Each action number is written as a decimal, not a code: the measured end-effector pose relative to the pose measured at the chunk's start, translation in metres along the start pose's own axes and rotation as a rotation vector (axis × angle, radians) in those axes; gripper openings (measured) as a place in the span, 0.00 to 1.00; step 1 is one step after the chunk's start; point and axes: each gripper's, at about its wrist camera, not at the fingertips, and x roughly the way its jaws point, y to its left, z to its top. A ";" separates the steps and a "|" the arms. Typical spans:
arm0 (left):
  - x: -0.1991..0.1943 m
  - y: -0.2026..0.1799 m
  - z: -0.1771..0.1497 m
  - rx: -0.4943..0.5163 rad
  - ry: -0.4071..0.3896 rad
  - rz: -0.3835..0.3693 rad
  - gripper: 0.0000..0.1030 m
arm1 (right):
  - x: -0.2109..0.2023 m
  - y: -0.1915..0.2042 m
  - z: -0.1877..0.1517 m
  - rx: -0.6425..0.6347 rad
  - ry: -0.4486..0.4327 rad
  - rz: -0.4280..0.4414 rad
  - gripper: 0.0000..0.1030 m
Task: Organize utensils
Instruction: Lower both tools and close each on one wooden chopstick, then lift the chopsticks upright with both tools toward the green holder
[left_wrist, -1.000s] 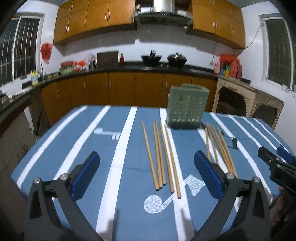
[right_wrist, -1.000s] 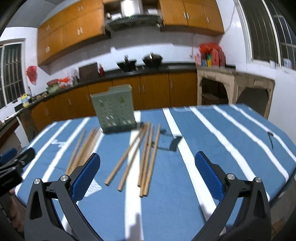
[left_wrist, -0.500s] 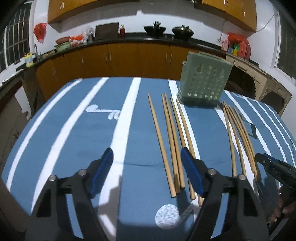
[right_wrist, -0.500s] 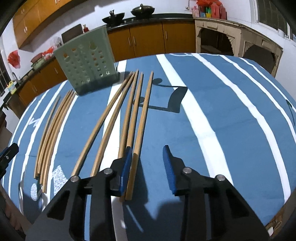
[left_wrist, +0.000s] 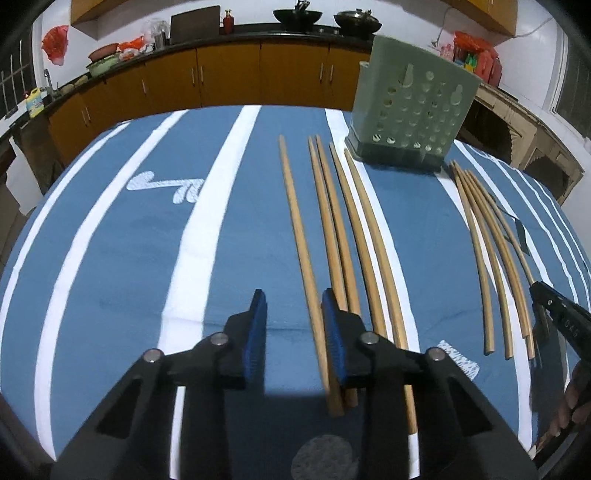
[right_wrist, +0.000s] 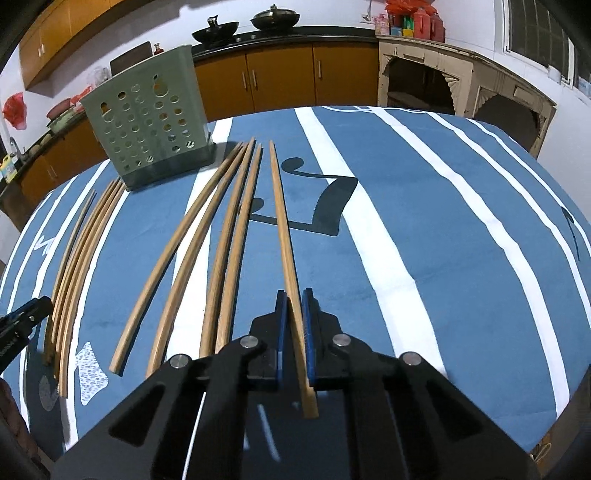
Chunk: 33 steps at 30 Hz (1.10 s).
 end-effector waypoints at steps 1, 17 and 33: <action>0.001 -0.001 0.000 0.009 -0.003 0.012 0.25 | 0.000 -0.001 0.000 0.002 0.001 0.002 0.09; 0.030 0.033 0.044 0.021 -0.006 0.072 0.09 | 0.031 -0.045 0.044 0.096 0.007 -0.043 0.08; 0.021 0.036 0.031 0.010 -0.022 0.060 0.16 | 0.023 -0.044 0.031 0.061 -0.017 -0.051 0.08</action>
